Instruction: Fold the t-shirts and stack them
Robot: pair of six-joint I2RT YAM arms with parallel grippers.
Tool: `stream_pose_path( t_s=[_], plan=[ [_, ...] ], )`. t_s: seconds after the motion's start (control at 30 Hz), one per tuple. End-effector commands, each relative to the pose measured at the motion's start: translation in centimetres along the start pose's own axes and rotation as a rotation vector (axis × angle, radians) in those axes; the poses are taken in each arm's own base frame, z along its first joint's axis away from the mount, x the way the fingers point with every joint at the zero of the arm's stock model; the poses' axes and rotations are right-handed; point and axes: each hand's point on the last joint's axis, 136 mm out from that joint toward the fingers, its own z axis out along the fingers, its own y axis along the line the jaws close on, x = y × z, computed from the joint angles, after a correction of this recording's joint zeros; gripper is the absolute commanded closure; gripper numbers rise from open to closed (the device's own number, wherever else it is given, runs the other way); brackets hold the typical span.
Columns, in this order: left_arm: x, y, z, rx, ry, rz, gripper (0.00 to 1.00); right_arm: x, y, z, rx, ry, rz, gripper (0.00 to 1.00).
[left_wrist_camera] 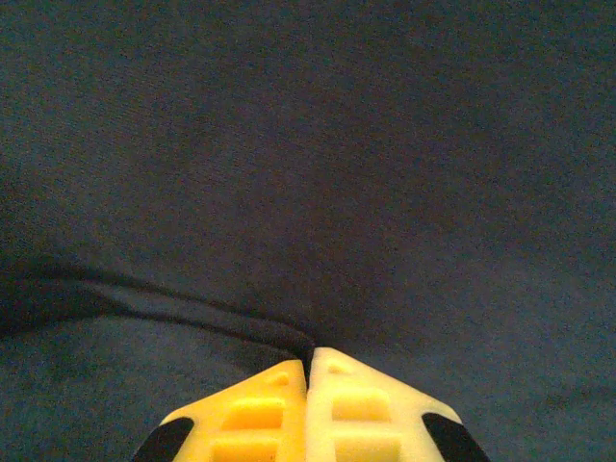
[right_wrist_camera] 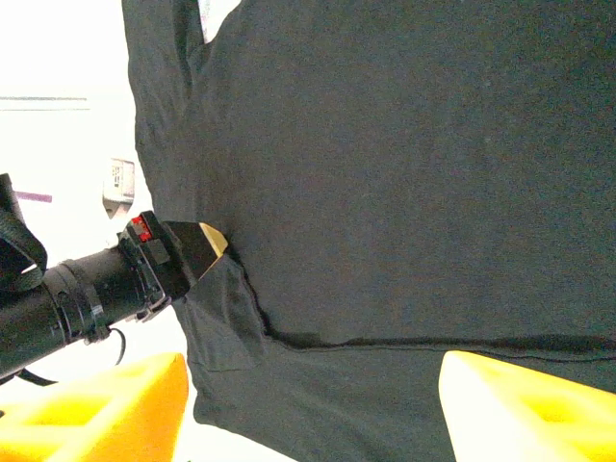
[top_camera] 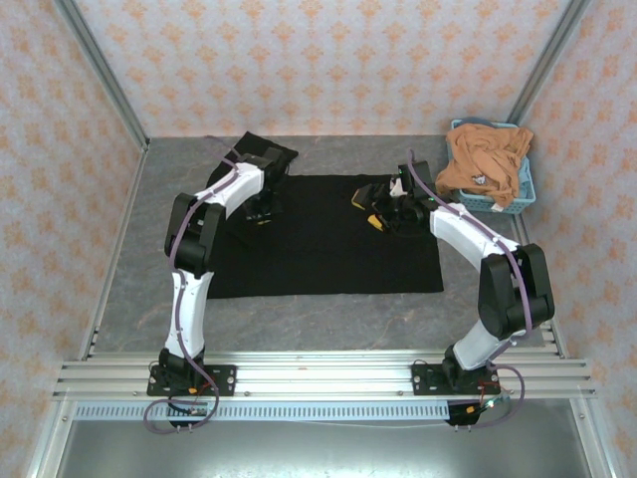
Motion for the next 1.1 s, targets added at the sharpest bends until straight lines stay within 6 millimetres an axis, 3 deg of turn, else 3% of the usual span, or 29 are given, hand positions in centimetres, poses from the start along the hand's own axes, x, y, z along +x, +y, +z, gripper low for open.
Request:
stream_pose_path(
  t_s=[0.0, 0.23, 0.47, 0.67, 0.73, 0.77, 0.83, 0.87, 0.97, 1.07],
  plan=[
    [-0.7, -0.6, -3.3, 0.004, -0.095, 0.07, 1.0, -0.1, 0.5, -0.6, -0.023, -0.02, -0.007, 0.3],
    [-0.1, -2.7, -3.6, 0.004, -0.105, 0.18, 1.0, 0.1, 0.4, -0.7, -0.025, -0.017, -0.005, 0.3],
    [0.2, -2.2, -2.6, -0.064, -0.091, 0.22, 1.0, 0.4, 0.3, -0.8, -0.023, -0.006, -0.006, 0.3],
    [-0.9, -2.4, -3.9, -0.049, -0.146, 0.205, 1.0, 0.5, -0.8, -1.0, 0.02, -0.018, 0.003, 0.3],
    [-1.3, -2.3, -4.2, -0.064, -0.155, 0.194, 0.99, 0.4, -2.0, -1.4, 0.078, -0.045, 0.024, 0.3],
    [-1.5, -2.1, -4.5, -0.072, -0.161, 0.182, 0.9, 0.3, -2.8, -1.8, 0.118, -0.064, 0.037, 0.3],
    [-1.9, -1.5, -5.9, -0.083, -0.19, 0.141, 0.53, -0.1, -5.7, -3.0, 0.244, -0.124, 0.092, 0.3],
    [-1.9, -1.2, -6.7, -0.085, -0.203, 0.118, 0.44, -0.3, -7.3, -3.8, 0.306, -0.15, 0.134, 0.31],
    [-0.8, 0.8, -8.6, -0.07, -0.206, 0.036, 0.39, 0.1, -12.0, -5.3, 0.435, -0.165, 0.274, 0.38],
    [2.1, 4.0, -7.8, -0.034, -0.118, -0.112, 0.44, 0.9, -14.2, -5.5, 0.5, -0.124, 0.318, 0.45]
  ],
)
